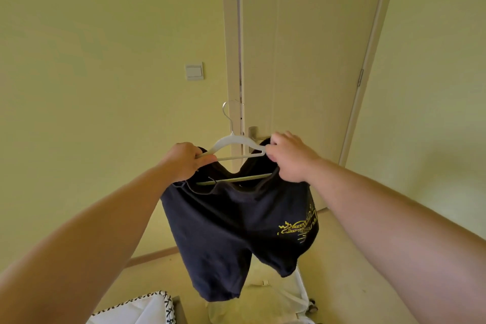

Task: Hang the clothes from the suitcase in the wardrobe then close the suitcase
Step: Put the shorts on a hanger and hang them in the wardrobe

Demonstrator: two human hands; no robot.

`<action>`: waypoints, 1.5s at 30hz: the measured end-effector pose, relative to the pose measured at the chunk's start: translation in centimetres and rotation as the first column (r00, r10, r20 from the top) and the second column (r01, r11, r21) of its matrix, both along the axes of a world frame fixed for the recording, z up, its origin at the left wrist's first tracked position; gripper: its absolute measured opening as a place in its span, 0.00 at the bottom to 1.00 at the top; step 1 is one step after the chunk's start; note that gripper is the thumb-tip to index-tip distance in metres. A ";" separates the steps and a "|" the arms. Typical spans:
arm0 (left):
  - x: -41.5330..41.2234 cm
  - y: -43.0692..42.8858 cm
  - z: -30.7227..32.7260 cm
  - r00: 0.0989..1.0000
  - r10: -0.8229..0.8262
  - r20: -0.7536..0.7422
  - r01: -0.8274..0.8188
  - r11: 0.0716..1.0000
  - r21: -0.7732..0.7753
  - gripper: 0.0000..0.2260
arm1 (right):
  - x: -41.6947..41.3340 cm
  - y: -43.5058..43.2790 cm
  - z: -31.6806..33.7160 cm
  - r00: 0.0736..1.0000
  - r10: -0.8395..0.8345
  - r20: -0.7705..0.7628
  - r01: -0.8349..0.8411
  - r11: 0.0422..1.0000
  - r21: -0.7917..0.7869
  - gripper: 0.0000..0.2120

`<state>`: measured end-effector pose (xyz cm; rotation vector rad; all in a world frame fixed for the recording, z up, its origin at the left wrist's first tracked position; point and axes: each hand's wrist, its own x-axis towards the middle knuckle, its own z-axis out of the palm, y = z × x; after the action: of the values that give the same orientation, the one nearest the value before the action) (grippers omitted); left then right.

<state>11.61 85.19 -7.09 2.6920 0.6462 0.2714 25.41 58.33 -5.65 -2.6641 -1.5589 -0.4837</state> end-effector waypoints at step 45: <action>-2.0 -3.2 1.8 0.834 -0.162 0.527 -0.029 0.942 0.334 0.20 | -11.0 -3.0 3.6 0.944 -0.274 -0.185 0.320 0.898 0.303 0.12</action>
<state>9.56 81.98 -5.25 2.7187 0.3436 1.1802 14.38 55.31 -2.05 -2.6095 -0.9369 -0.5033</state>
